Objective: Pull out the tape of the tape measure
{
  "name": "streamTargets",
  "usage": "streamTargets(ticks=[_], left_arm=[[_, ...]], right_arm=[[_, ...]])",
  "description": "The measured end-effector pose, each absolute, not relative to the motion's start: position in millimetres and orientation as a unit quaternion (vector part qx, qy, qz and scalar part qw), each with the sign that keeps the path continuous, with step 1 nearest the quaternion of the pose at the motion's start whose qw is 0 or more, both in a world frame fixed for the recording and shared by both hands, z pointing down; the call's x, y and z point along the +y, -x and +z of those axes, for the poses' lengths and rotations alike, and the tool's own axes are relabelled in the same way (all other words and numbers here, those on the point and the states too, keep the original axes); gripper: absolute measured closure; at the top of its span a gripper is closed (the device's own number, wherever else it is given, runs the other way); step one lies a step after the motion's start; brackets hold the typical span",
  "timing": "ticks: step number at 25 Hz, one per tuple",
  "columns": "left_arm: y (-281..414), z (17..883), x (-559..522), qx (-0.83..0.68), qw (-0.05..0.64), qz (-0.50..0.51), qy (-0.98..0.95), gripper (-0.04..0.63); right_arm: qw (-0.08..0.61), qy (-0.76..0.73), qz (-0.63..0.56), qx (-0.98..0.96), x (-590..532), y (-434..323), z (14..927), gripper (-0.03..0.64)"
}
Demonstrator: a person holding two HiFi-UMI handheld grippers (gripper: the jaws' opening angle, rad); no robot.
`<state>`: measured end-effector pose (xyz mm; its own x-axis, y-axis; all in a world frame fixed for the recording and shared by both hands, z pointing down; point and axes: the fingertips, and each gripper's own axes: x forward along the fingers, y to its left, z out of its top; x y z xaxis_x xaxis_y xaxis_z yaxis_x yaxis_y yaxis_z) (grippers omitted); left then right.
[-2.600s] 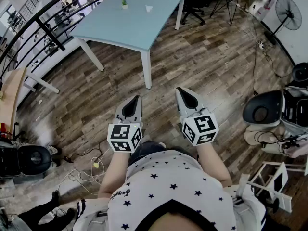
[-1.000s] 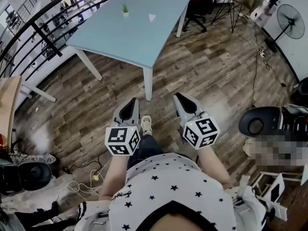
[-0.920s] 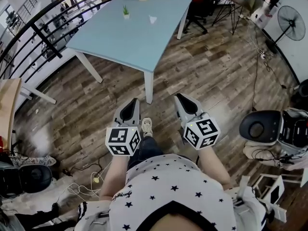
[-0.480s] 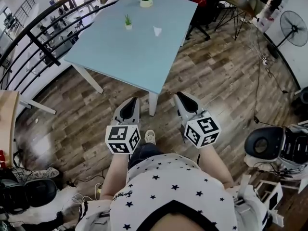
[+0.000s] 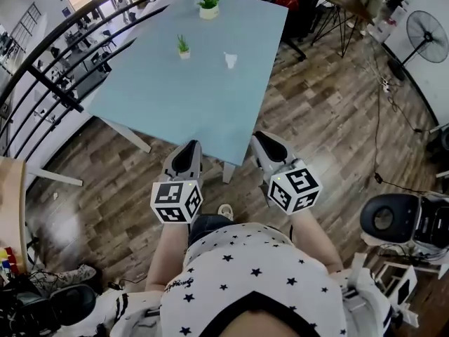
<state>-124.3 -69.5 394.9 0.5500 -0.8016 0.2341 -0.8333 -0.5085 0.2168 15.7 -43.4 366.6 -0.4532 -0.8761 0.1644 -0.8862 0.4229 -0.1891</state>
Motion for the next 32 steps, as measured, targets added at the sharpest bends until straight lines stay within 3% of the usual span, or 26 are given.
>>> streamTargets(ticks=[20, 32], left_arm=[[99, 430, -168, -0.443, 0.165, 0.072, -0.878, 0.588], [45, 452, -240, -0.436, 0.183, 0.08, -0.877, 0.586]], right_arm=[[0.028, -0.536, 0.139, -0.832, -115, -31, 396, 0.595], [0.043, -0.521, 0.151, -0.839, -173, -67, 415, 0.595]])
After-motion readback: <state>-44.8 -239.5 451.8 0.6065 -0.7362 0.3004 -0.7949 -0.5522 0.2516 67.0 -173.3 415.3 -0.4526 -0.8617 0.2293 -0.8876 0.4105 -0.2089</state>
